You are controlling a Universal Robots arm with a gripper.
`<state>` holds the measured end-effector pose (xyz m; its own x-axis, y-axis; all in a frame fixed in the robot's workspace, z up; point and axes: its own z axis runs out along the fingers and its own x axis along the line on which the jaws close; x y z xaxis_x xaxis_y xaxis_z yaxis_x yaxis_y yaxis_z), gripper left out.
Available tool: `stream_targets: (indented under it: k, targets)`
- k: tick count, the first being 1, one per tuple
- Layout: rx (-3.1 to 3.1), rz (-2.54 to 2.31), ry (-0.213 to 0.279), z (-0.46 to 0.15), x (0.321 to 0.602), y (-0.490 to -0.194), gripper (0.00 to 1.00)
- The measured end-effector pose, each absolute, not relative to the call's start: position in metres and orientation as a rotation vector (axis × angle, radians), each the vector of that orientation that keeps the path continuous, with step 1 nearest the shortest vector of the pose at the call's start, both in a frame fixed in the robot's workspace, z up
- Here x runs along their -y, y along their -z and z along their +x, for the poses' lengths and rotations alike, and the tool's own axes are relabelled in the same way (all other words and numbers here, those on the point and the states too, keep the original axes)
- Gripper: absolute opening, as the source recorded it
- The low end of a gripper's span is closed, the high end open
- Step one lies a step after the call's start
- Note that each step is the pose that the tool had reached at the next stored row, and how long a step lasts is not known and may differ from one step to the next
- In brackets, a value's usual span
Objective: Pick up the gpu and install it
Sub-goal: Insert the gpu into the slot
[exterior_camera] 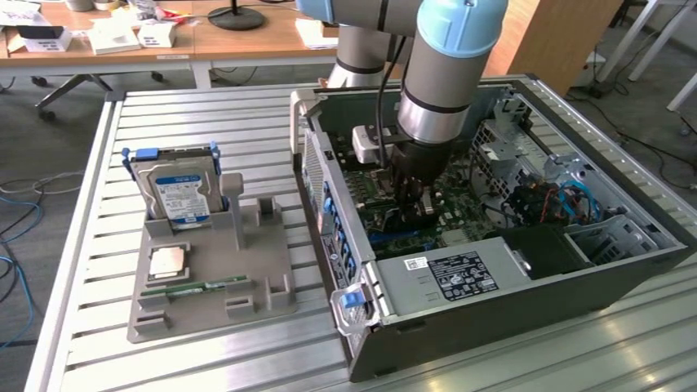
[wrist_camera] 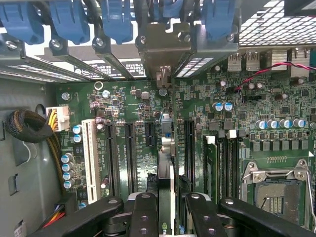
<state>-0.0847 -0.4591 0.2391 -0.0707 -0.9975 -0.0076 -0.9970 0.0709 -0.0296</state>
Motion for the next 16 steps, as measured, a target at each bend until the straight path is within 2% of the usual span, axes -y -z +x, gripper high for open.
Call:
stream_targets:
  k: [16]
  targets:
    - [-2.280, -2.123, 0.026, -0.0847, 0.4590, -0.2378, 0.26]
